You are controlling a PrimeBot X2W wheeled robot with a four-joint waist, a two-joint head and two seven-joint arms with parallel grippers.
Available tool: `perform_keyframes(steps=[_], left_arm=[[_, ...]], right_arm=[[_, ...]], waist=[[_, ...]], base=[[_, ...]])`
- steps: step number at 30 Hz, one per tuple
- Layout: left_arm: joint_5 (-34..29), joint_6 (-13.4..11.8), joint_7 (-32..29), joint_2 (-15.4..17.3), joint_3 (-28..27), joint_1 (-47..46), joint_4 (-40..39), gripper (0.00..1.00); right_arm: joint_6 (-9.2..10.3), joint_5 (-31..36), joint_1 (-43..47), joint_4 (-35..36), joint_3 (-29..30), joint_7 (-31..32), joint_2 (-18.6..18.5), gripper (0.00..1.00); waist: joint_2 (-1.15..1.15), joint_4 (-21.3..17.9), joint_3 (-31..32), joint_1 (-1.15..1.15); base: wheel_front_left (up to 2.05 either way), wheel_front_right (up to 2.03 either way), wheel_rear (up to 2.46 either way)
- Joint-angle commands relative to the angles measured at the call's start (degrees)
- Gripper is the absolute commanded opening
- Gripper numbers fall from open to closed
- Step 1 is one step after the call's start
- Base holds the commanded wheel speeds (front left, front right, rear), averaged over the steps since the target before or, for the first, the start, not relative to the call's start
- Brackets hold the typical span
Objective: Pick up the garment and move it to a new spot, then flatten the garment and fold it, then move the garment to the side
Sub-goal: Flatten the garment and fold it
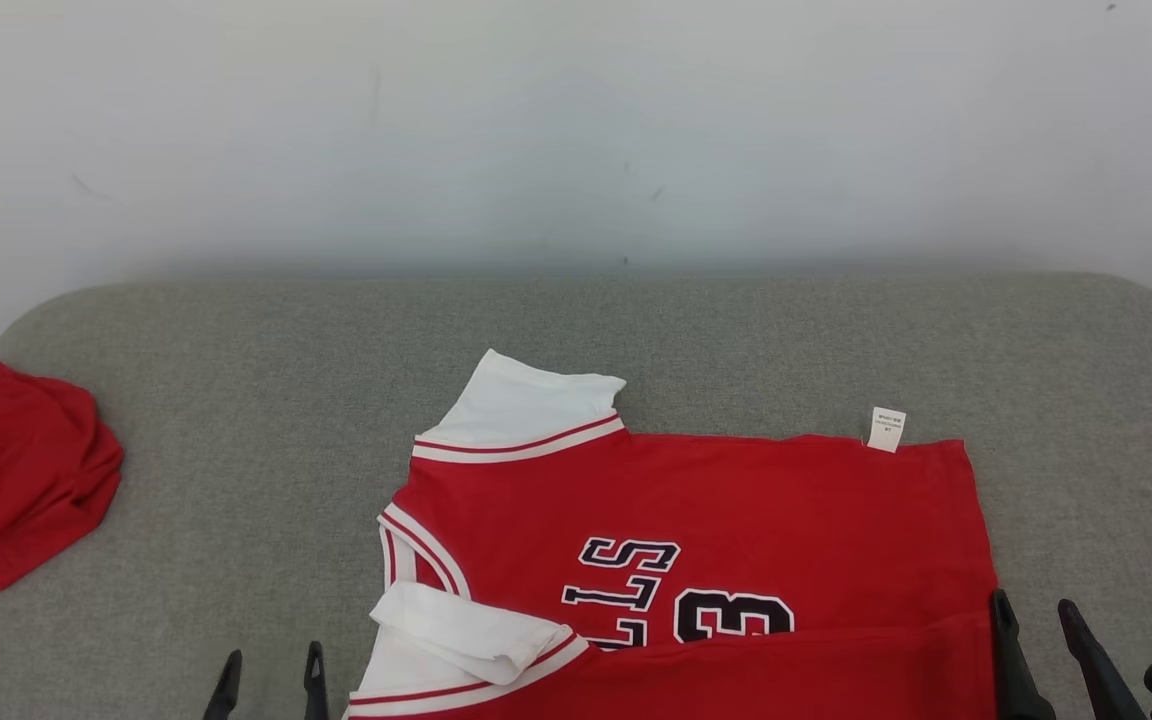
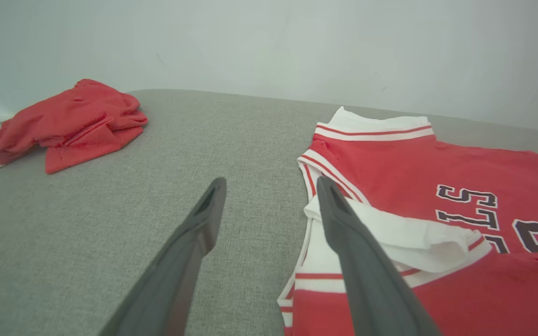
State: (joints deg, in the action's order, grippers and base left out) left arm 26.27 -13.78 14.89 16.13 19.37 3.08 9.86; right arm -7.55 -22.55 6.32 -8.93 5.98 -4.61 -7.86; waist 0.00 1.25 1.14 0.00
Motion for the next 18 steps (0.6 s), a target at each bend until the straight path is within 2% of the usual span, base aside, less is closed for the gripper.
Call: perform_keyframes(steps=[1,9,15,18], left_arm=[[-1.27,-0.19,0.34,0.62,-0.61,-0.46,-0.54,1.00],[-3.02,1.41,0.23,1.71,-2.62,-2.90,-1.31,1.00],[-3.31,4.35,-3.08,4.39,-2.58,-11.00,-0.44,1.00],[-3.71,6.48,-6.19,6.02,-2.06,-17.77,0.72,1.00]], right_arm=[[0.14,1.04,1.04,0.39,-0.20,-1.03,0.24,1.00],[0.14,4.46,0.03,0.89,-0.59,-3.85,1.07,1.00],[0.14,5.09,-4.56,0.02,-1.94,-3.74,1.06,1.00],[0.14,5.11,-9.50,-1.80,-3.32,-3.88,0.66,1.00]], waist=[[0.00,0.03,-0.07,0.00],[0.00,-1.33,-1.14,0.00],[0.00,-4.56,-4.89,0.00],[0.00,-7.41,-8.27,0.00]], base=[[0.00,0.00,0.00],[0.00,0.00,0.00],[0.00,0.00,0.00],[0.00,0.00,0.00]])
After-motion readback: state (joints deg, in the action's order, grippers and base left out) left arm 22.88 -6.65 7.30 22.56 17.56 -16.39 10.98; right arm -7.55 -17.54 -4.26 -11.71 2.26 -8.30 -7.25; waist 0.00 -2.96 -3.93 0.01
